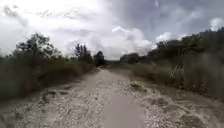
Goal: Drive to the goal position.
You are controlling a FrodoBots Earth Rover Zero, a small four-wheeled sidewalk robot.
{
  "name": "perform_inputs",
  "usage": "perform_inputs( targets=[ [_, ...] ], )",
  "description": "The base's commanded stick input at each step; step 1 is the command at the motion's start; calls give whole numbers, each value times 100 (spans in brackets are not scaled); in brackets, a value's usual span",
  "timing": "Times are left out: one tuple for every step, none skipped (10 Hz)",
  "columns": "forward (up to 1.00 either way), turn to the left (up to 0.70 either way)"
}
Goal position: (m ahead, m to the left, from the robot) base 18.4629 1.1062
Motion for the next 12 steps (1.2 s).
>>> perform_inputs(
  targets=[
    [70, 0],
    [70, 0],
    [70, 0],
    [70, 0],
    [70, 0],
    [70, 0],
    [70, 0],
    [70, 0],
    [70, 0],
    [70, 0],
    [70, 0],
    [70, 35]
  ],
)
